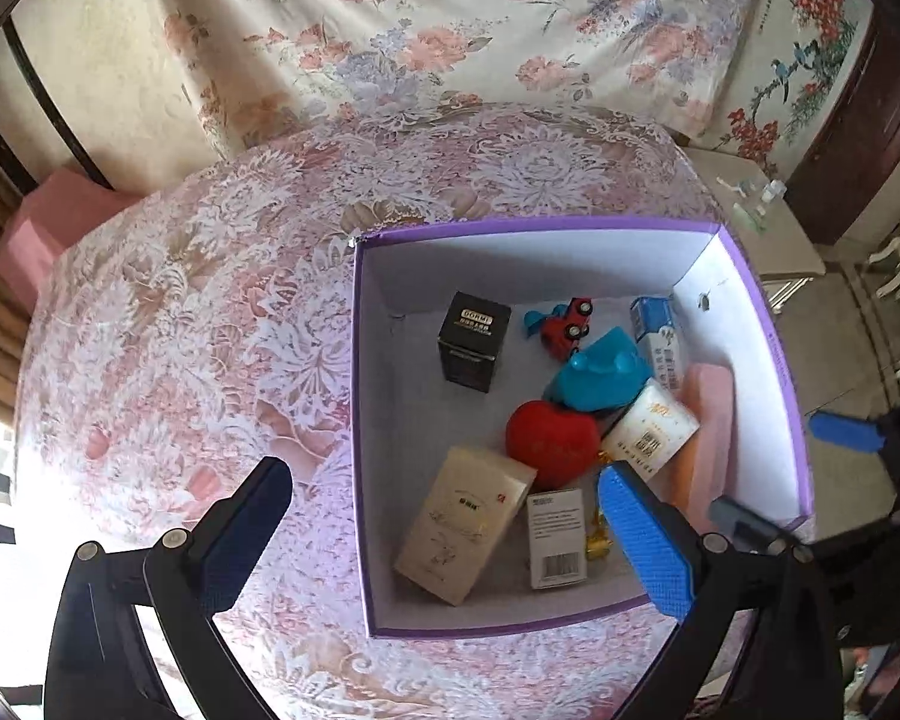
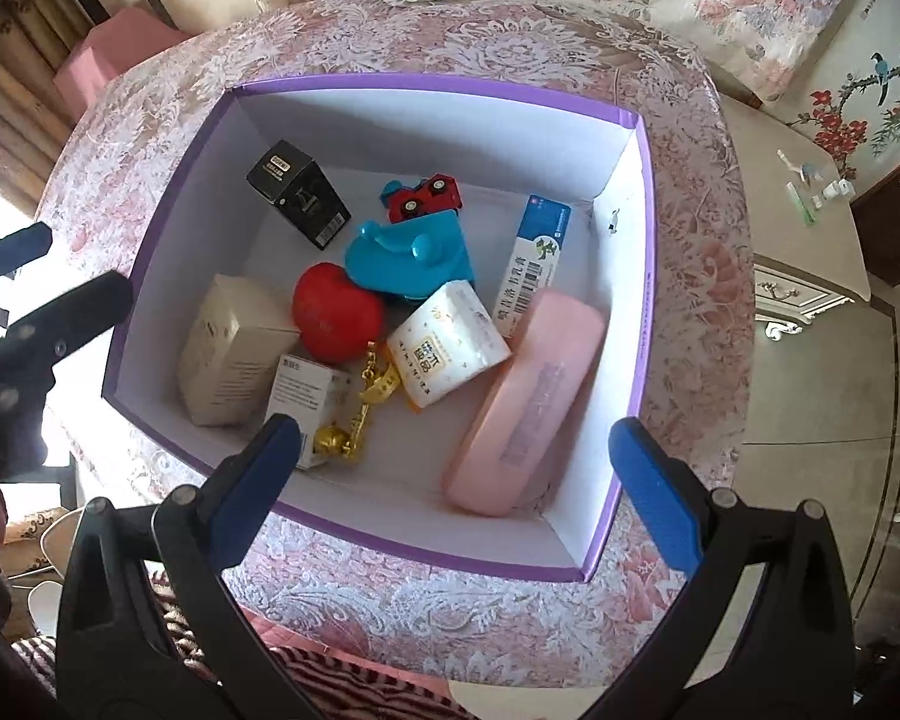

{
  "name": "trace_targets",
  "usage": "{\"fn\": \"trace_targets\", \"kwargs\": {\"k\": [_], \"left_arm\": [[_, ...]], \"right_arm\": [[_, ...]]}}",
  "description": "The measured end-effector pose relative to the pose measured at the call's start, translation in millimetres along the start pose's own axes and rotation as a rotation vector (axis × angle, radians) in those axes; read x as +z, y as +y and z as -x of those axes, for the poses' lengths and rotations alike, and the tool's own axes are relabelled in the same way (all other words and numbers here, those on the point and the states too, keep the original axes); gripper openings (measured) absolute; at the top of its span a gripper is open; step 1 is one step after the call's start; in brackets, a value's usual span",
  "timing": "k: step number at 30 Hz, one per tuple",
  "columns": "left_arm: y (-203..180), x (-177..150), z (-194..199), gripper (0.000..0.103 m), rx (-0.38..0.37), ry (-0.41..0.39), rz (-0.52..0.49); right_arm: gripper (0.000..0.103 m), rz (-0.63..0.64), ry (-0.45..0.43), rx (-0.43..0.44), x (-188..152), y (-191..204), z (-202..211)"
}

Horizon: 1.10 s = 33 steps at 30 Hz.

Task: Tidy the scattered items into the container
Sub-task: 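Withdraw both open tools up from the purple box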

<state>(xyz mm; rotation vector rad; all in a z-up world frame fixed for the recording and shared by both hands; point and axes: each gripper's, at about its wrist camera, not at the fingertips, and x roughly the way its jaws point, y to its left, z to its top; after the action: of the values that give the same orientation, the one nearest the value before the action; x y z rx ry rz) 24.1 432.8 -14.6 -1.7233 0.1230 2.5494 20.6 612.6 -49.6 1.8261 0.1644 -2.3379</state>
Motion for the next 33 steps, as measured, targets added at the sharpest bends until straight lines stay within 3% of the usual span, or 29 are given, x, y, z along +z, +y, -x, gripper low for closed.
{"fn": "trace_targets", "kwargs": {"k": [11, 22, 33], "left_arm": [[14, 5, -6, 0.103, -0.012, 0.033, 0.078], [0, 3, -2, 0.103, 0.004, 0.032, -0.009], [-12, 3, 1, 0.103, -0.049, 0.052, -0.05]], "right_arm": [[0.102, -0.008, -0.017, -0.045, -2, 17, 11], [0.102, -0.01, -0.028, -0.087, 0, 33, 17], [0.102, -0.019, -0.031, -0.102, -6, 40, 22]]}}
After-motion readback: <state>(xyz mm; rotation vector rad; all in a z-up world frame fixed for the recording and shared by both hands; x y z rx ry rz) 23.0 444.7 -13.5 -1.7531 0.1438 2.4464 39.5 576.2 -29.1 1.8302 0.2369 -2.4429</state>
